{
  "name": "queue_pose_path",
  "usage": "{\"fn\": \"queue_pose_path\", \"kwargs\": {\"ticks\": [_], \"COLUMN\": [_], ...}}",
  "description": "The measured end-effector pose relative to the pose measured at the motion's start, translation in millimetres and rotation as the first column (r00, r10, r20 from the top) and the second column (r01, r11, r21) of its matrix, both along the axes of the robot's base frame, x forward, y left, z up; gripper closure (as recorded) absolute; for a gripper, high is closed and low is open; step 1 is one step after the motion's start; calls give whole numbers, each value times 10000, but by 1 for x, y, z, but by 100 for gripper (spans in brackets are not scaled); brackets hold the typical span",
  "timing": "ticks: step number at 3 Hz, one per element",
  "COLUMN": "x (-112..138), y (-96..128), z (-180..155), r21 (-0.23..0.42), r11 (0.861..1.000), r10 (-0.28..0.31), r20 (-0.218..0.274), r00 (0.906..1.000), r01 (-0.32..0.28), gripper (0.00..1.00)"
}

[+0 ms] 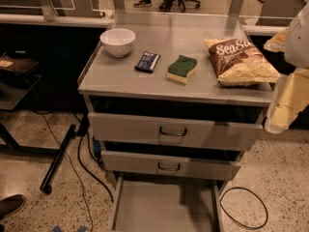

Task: Place sponge into bottom drawer

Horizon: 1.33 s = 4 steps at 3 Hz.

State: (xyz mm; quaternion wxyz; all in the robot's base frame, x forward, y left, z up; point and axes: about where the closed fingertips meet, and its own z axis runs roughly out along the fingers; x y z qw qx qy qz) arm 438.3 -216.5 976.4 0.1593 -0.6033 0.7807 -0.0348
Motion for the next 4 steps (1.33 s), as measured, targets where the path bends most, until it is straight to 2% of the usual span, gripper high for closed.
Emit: {"fn": "queue_pose_path", "kwargs": {"ticks": [1,2,3,4], "x": [0,23,53,53], "y": [0,11,27,27], "z": [0,-1,-9,-9], "r21": [0,1,-39,-29], "r11": [10000,9999,9971,9970], "r10": [-1,-160,-758,-770], "r20": [-1,-207,-290,-282], "r00": [10000,9997,9967,9966], "r01": [1,160,757,770], "gripper": [0,0,0,0]}}
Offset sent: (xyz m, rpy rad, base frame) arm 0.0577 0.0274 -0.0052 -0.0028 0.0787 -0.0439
